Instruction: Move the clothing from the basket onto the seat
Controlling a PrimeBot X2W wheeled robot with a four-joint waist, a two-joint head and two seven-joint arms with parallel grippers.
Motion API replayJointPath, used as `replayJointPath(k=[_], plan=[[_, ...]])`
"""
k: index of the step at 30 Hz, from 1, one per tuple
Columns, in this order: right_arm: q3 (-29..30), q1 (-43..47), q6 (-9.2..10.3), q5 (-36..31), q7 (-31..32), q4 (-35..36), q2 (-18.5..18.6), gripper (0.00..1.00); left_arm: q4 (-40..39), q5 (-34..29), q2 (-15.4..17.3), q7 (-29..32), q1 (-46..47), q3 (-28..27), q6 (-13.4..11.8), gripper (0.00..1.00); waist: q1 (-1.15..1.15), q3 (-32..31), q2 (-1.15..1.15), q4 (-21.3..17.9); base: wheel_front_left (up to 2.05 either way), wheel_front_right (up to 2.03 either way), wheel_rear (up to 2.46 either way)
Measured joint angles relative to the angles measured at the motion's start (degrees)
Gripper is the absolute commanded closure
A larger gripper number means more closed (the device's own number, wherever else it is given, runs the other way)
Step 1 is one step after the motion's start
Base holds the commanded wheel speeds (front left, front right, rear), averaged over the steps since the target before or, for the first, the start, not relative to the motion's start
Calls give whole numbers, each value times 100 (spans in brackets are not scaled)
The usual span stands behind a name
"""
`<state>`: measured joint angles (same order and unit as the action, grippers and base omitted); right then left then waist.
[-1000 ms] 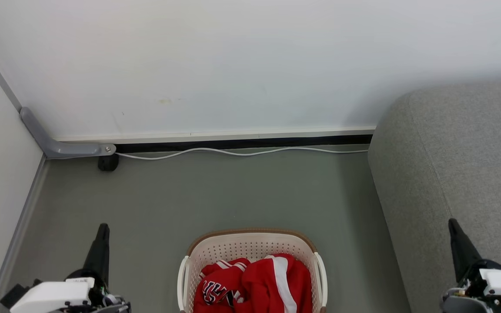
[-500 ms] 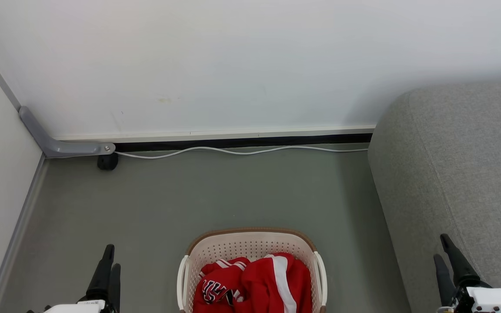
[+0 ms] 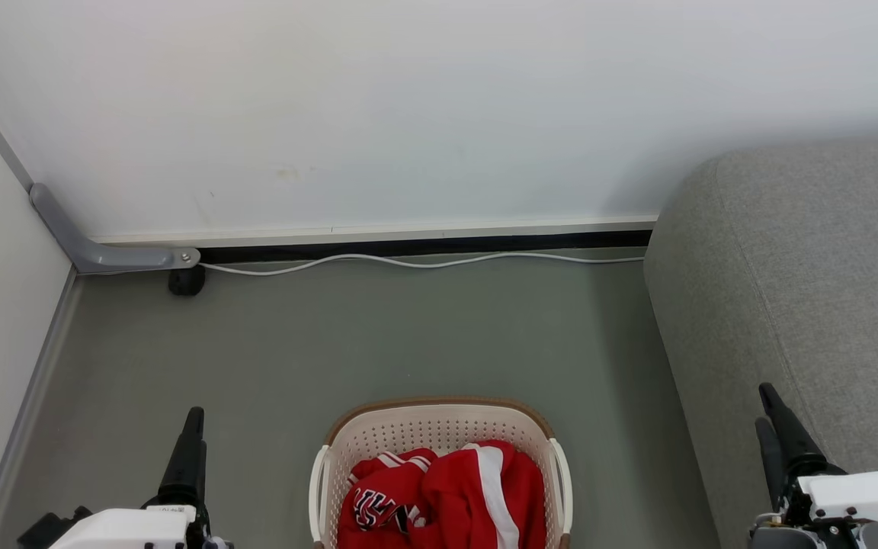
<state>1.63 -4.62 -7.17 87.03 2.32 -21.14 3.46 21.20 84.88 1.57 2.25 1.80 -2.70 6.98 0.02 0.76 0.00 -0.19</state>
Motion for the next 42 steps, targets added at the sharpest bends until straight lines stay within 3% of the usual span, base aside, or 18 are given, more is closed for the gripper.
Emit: replayJointPath(k=[42], plan=[[-806,-937,0,-2839,-668,-453,405,0,250,-3631,101,-689,697,263,2,0,-1,191,0,-58,0,0,0]])
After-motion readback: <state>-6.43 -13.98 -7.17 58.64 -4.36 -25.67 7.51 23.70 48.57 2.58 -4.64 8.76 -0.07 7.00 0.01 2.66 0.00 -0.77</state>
